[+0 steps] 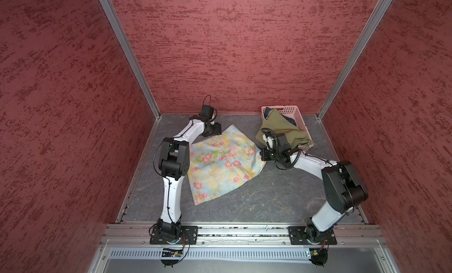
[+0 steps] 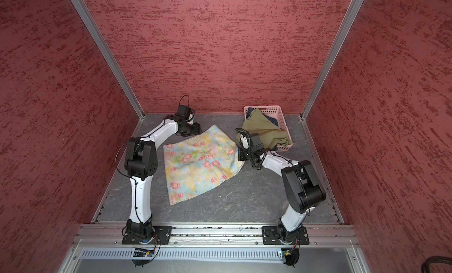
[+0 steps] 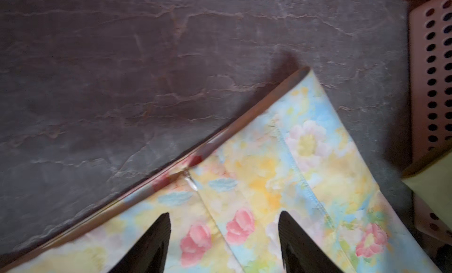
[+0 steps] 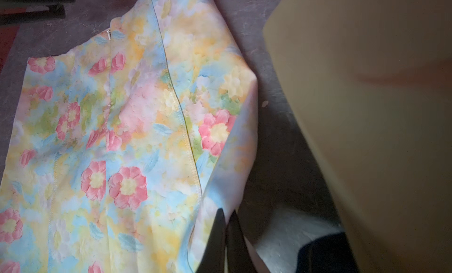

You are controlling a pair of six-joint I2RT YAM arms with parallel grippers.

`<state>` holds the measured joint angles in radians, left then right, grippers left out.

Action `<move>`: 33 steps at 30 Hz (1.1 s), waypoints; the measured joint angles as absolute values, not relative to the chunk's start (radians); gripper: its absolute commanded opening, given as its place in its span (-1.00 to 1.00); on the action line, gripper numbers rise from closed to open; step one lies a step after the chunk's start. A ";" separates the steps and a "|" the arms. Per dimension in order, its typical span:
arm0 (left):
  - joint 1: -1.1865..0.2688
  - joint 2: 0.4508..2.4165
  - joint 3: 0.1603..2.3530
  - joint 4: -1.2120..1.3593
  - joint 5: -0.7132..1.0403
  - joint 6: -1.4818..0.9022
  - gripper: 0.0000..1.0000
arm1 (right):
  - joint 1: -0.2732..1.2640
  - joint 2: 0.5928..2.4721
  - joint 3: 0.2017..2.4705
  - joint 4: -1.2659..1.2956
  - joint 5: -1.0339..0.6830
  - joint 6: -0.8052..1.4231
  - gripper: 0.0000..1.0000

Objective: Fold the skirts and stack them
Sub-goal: 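Grasp the skirt's side edges and pull them to straighten the skirt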

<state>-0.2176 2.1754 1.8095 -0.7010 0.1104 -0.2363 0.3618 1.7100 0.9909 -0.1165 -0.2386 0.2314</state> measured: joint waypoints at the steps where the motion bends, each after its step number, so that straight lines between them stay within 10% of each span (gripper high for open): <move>1: -0.206 2.159 1.781 -0.706 0.091 -0.232 0.39 | 0.362 1.728 1.010 -0.117 -0.240 0.233 -1.00; 14: -0.036 1.981 1.552 -0.791 -0.115 -0.238 0.27 | 0.362 1.819 1.171 -0.101 -0.291 0.221 -1.00; 24: -0.034 1.959 1.347 -0.808 -0.142 -0.316 -0.89 | 0.362 1.867 1.239 -0.071 -0.367 0.198 -1.00; 33: -0.024 1.757 1.151 -0.770 -0.102 -0.399 -1.00 | 0.362 1.910 1.308 -0.072 -0.389 0.170 -1.00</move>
<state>-0.0238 1.7573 1.1511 -0.7704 -0.1017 -0.3992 0.3618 1.9102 1.3079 -0.0715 -0.3885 0.1703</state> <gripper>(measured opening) 0.048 0.047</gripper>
